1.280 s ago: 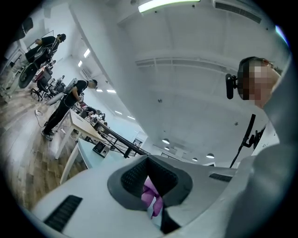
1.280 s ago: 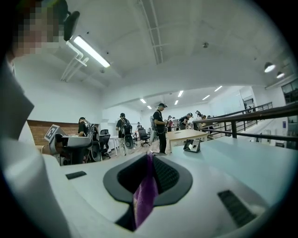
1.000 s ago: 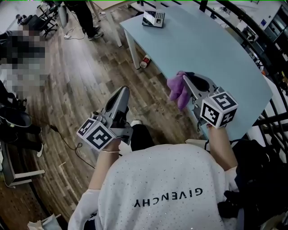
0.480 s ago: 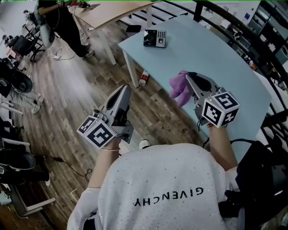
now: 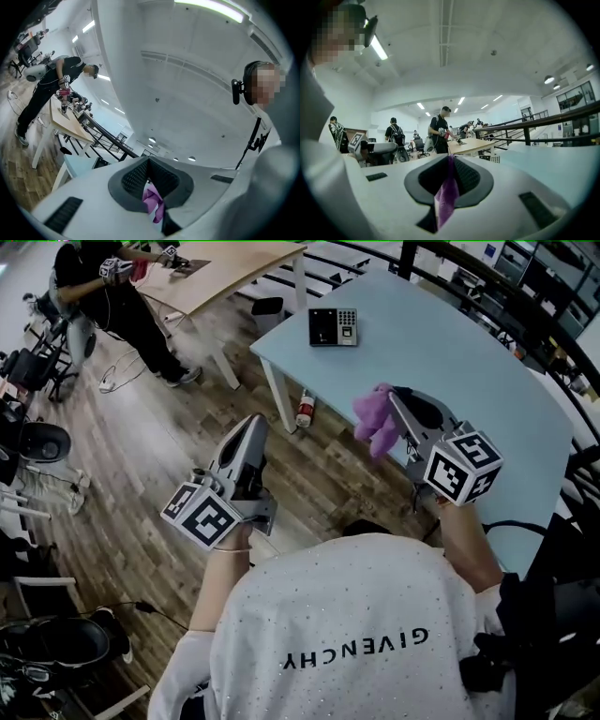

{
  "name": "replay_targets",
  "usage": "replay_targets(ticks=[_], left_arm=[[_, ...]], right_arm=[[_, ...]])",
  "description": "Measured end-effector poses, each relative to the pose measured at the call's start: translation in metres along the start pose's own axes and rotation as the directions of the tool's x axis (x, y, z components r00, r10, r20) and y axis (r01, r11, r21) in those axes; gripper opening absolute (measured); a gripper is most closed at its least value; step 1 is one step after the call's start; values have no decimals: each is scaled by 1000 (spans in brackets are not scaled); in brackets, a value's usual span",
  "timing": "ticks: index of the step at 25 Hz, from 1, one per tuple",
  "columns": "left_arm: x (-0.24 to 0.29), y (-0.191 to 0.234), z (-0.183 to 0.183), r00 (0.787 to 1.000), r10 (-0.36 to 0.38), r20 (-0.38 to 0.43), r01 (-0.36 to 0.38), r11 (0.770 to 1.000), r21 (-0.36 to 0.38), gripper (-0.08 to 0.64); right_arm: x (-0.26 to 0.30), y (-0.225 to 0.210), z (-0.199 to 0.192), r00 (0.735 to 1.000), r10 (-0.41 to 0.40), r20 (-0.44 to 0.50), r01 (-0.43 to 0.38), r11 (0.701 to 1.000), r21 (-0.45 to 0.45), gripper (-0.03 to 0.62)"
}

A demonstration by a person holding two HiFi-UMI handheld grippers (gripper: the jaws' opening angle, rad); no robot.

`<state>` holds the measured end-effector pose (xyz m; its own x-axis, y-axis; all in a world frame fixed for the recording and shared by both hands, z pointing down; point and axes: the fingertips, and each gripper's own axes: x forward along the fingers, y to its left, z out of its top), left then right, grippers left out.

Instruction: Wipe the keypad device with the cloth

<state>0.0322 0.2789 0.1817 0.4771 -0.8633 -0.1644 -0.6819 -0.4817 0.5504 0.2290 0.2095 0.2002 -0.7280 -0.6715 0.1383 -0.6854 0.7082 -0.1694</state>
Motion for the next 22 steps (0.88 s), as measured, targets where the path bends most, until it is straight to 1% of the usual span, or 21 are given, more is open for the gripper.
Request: replay_targets(ticks=[2,4,5,7,9,11,14,16,18,20,21,22], left_arm=[[0,-1,6,999,-21,-38,21,1000,16,2],[-3,-4,15,996,-33,-83,37,998,48,2],[-5,-2,20,995,-26,-100,33,997,66,2],[-8,9,31,994,10,-110,0,996,86,2],[-6,33,38,994,44,-105,-36,996,77,2],[4,65,45,993,67,-100,-61,996,65,2],[23,112,52,990,98,-101,-90,993,74,2],[33,130,53,989,97,-111,-89,993,76,2],[42,135,58,991,69,-111,-60,995,82,2],[54,138,67,996,36,-83,-27,995,99,2],[62,143,71,997,23,-68,-16,994,104,2],[70,148,75,998,12,-61,-5,994,105,2]], right_arm=[[0,4,10,1000,-19,22,18,999,31,35],[1,9,18,1000,-23,16,23,999,35,37],[5,11,20,1000,-22,4,21,999,36,37],[17,7,21,999,-42,-25,43,999,25,38],[42,-8,19,995,-91,-52,91,996,-5,38],[79,-24,14,991,-107,-80,105,994,-28,38],[137,-39,6,990,-78,-121,70,995,-71,38],[161,-39,7,990,-56,-127,41,993,-113,38],[171,-30,20,997,-18,-80,4,985,-173,38],[184,-21,34,999,39,-27,-44,974,-220,40],[193,-20,38,997,72,-14,-73,974,-212,40],[205,-21,41,994,107,-6,-107,979,-173,40]])
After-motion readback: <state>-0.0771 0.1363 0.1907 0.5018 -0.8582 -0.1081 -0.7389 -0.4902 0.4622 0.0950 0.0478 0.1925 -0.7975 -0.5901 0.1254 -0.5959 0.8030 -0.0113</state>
